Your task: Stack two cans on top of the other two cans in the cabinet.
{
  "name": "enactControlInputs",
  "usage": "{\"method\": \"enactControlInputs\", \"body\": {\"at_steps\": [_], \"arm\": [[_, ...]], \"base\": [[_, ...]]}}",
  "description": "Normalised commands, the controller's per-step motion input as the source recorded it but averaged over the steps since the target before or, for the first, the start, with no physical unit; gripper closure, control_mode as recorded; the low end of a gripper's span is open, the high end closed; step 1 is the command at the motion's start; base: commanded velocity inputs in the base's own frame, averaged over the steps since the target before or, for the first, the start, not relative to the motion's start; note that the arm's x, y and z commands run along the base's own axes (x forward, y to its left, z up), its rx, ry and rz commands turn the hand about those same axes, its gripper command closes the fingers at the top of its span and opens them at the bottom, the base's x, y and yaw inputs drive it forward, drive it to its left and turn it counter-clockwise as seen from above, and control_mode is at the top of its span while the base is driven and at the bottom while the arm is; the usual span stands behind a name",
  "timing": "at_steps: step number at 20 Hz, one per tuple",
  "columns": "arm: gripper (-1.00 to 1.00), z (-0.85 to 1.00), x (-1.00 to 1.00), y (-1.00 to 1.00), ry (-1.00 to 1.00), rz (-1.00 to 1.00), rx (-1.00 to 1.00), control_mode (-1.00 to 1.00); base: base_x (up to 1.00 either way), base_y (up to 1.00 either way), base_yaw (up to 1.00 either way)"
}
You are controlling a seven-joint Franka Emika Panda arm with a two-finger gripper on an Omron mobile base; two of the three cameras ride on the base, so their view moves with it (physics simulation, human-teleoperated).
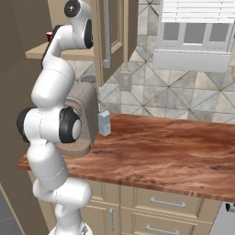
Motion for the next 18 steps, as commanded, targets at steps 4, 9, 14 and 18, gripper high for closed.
{"method": "enactControlInputs", "body": {"at_steps": [4, 9, 14, 18], "arm": [[1.0, 0.0, 0.0, 0.0, 0.0, 0.0, 0.0, -1.0], [1.0, 0.0, 0.0, 0.0, 0.0, 0.0, 0.0, -1.0], [-1.0, 0.0, 0.0, 0.0, 0.0, 0.0, 0.0, -1.0], [-1.0, 0.0, 0.0, 0.0, 0.0, 0.0, 0.0, -1.0]], "base": [[0.0, 0.0, 0.0], [0.0, 0.0, 0.0], [0.0, 0.0, 0.0], [0.0, 0.0, 0.0]]}}
